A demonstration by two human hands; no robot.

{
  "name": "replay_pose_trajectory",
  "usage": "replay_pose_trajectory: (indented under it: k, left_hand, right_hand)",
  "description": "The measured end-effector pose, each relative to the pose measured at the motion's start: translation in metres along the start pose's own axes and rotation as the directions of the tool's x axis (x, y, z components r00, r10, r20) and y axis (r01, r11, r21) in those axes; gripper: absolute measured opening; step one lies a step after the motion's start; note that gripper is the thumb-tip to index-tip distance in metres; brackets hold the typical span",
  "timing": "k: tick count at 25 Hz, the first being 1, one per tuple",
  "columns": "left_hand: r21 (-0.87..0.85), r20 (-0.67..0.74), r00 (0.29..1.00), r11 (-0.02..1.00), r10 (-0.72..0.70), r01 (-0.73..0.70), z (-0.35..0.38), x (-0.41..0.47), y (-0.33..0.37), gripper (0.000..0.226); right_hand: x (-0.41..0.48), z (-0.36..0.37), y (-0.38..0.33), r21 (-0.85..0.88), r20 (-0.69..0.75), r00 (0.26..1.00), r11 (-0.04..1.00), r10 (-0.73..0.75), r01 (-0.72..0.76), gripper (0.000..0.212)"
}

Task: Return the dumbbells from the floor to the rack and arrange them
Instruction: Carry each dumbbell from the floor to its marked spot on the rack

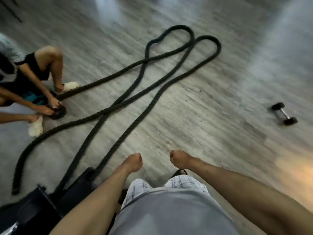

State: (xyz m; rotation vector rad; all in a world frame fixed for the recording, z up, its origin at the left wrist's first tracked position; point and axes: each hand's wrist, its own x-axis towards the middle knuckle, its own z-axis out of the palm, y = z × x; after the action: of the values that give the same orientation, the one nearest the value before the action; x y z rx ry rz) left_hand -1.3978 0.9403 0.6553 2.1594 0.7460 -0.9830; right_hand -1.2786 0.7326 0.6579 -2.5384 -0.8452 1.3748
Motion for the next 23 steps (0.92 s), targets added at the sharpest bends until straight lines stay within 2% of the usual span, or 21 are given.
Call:
replay_pose_trajectory:
  k: [5,11,18,23]
  left_hand:
    - [0.196,0.096,0.987,0.969,0.132,-0.149,0.039,0.043,0.159,0.025]
    - [0.398,0.248,0.917,0.83,0.314,-0.391,0.092,0.068,0.338,0.023]
    - [0.554,0.438,0.844,0.646,0.31,-0.525,0.159,0.104,0.499,0.022]
    - [0.585,0.547,0.788,0.545,0.283,-0.601,0.218,0.145,0.633,0.023]
  right_hand:
    - [-0.05,-0.013,0.147,0.24,-0.103,0.979,0.96,0.176,-0.147,0.027]
    - [-0.105,-0.018,0.269,0.533,-0.142,0.921,0.812,0.362,-0.237,0.025]
    - [-0.149,-0.033,0.398,0.703,-0.115,0.818,0.628,0.564,-0.334,0.027]
    - [-0.173,-0.069,0.52,0.784,-0.068,0.75,0.5,0.658,-0.368,0.022]
